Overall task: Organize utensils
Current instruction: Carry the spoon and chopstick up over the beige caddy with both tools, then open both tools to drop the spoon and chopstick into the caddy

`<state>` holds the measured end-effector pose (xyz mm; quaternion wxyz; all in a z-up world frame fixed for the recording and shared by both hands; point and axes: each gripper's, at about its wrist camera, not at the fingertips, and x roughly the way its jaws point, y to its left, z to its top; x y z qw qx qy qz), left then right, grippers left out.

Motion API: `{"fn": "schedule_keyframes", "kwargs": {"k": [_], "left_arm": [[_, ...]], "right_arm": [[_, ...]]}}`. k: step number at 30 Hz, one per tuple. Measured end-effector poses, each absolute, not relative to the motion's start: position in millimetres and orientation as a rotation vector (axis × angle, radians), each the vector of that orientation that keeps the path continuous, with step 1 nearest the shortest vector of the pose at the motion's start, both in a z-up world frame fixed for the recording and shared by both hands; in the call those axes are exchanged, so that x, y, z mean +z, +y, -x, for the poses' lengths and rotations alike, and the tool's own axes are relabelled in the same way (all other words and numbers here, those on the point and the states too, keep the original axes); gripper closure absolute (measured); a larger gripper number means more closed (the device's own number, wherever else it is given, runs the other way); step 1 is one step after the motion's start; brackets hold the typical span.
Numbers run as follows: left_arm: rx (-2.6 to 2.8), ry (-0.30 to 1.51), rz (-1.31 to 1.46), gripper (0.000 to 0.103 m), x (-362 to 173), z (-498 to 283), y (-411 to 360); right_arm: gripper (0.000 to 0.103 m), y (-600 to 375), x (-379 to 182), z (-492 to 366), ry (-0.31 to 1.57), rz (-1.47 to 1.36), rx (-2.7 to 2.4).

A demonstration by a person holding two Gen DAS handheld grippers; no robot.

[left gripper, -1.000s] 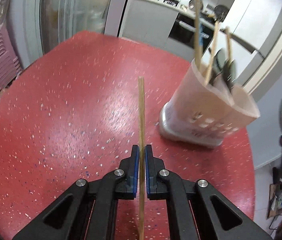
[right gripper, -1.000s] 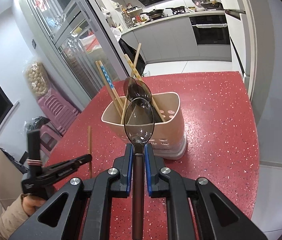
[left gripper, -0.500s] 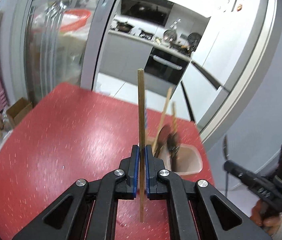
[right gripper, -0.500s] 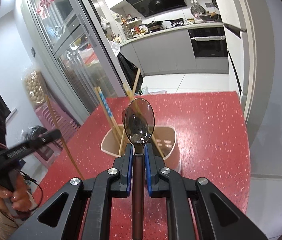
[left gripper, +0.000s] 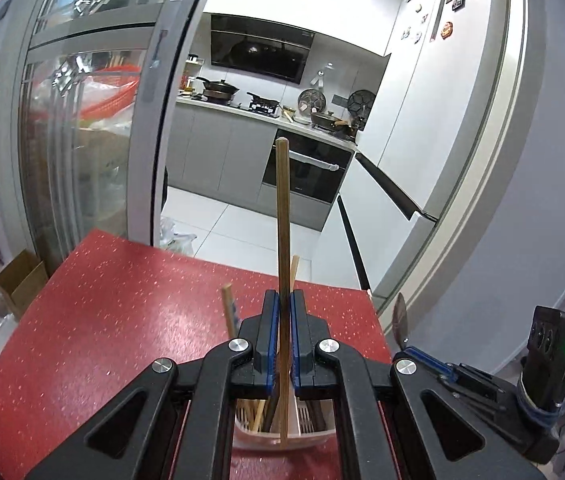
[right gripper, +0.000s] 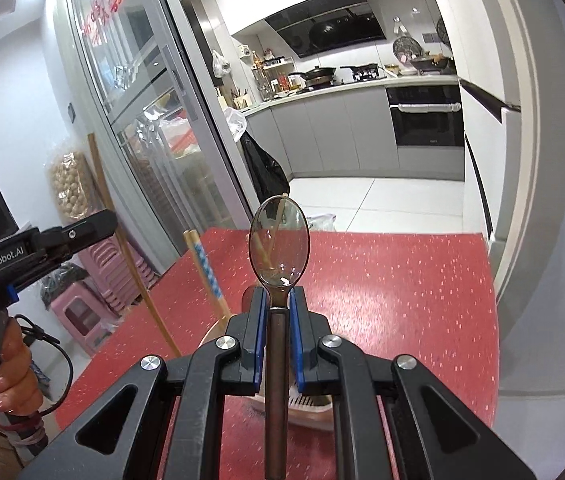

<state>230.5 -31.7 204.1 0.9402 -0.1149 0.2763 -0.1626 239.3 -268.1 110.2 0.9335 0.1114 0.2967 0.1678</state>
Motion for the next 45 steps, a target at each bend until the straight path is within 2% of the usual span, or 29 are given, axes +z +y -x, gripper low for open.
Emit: {"fn": "schedule_keyframes", "kwargs": {"k": [13, 23, 35, 45], "left_arm": [[-0.323, 0.574, 0.213, 0.072, 175.1, -258.8, -48.9], [-0.309, 0.63, 0.193, 0.072, 135.3, -263.8, -59.3], [-0.288, 0.675, 0.12, 0.072, 101.1, -249.9, -74.2], [-0.252, 0.652, 0.076, 0.072, 100.8, -240.9, -74.7]], "right_arm": [[0.091, -257.4, 95.4, -283.2, 0.492, -0.174, 0.316], [0.091, -242.4, 54.2, -290.2, 0.446, -0.05, 0.253], [0.091, -235.8, 31.1, -270.6, 0.464, 0.024, 0.265], [0.09, -239.9, 22.5, -271.8, 0.545, -0.003, 0.271]]}}
